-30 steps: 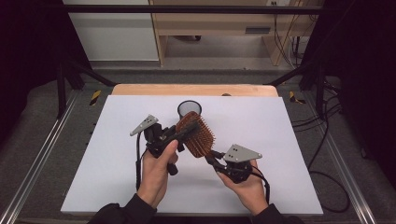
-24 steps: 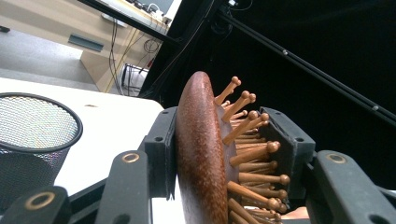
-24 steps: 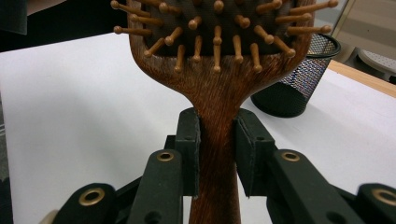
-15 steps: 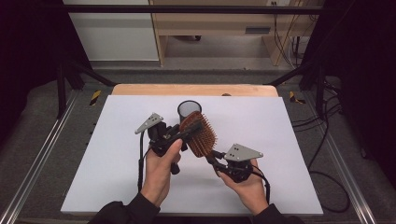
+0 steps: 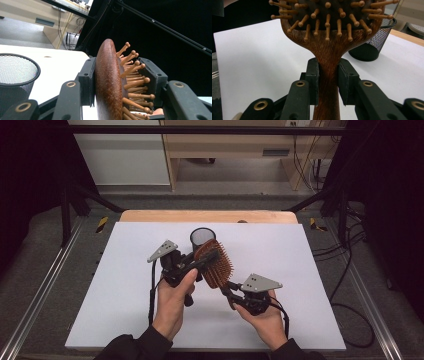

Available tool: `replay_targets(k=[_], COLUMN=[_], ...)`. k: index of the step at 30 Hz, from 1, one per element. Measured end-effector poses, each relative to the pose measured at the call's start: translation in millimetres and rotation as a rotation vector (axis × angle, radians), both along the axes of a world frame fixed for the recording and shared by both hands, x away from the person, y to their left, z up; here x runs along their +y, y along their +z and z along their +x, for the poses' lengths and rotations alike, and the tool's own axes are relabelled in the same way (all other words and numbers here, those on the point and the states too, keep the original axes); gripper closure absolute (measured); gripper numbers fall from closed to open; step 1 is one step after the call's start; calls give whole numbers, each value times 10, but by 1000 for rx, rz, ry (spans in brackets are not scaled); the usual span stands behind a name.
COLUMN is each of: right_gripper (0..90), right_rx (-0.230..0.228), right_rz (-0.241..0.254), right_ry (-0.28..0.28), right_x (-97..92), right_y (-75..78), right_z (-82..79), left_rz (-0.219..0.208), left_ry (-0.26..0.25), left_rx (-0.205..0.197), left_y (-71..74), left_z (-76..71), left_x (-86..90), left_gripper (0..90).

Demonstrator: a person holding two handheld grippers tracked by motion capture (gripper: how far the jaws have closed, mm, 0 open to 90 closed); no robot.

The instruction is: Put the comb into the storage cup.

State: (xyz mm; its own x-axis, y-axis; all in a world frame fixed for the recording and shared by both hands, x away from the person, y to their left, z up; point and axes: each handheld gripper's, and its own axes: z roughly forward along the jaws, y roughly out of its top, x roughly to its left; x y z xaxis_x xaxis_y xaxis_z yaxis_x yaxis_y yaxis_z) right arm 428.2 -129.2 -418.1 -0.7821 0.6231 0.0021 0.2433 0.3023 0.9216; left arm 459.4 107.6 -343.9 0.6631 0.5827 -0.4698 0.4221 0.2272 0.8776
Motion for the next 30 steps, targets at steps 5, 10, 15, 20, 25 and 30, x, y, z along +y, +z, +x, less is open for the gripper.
replay_targets(k=[5,10,15,20,25,30], right_gripper=[721,659,573,365,199,131], right_rx=[9,16,34,31,2,-43], right_rz=[9,17,26,48,46,87], right_ry=[7,3,-9,-7,-59,-69], right_x=[3,2,-4,2,-39,-113], right_y=[-16,-22,-35,-26,-32,-78], right_z=[8,14,32,32,26,48], left_rz=[9,26,23,21,10,4], left_ry=[-3,-2,6,19,42,69], left_rx=[0,-13,-16,-27,-21,-27], left_y=[7,19,17,26,41,86], left_z=[3,0,16,40,100,117], left_x=[-1,-1,21,51,136,228], left_gripper=[517,518,518,517,517,517])
